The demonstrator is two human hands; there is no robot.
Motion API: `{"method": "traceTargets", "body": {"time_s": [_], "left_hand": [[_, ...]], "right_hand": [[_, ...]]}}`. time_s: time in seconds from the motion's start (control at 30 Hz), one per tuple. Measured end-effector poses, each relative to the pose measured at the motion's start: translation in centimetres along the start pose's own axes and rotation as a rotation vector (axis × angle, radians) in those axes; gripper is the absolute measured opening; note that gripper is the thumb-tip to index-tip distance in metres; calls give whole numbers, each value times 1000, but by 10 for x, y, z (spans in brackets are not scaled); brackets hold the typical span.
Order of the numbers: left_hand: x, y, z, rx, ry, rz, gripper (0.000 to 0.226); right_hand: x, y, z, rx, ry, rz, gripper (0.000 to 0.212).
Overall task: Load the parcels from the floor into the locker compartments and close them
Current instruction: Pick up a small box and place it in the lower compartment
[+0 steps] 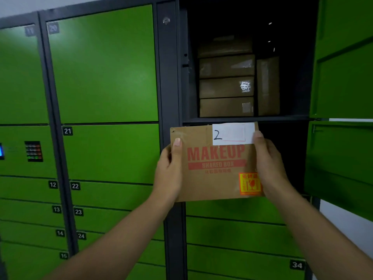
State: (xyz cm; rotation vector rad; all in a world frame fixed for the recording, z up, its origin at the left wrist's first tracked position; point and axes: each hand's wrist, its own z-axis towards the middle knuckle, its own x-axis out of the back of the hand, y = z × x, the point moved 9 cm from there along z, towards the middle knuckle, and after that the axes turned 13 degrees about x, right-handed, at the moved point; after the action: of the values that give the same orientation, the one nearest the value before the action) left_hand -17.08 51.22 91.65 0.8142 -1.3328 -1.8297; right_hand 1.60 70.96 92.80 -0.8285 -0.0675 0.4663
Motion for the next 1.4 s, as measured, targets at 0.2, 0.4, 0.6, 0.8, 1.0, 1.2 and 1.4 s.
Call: {"method": "traceTargets", "body": {"time_s": [0.2,0.4,0.6,0.8,1.0,1.2,1.4], "left_hand": [[-37,-10,24,-38,-64,60,58],[-70,-22,51,-9,-138,118,48],[-90,-33,97,-27,-19,224,41],[-126,-43,121,-28,94,344,64],[-166,-45,136,-328,218,783,92],[-194,-62,186,-326,130,1122,79],[-199,-86,228,-316,78,1336,83]], "right_hand": [[15,21,19,105,31,-44,45],[14,58,43,96,-51,-64,41],[2,90,75,90,-160,-99,35],[-3,125,106,114,-178,-141,27],[-19,162,138,78,-219,-165,42],[-37,190,162,50,-322,-240,43],[-40,217,194,8,-377,-321,43]]}}
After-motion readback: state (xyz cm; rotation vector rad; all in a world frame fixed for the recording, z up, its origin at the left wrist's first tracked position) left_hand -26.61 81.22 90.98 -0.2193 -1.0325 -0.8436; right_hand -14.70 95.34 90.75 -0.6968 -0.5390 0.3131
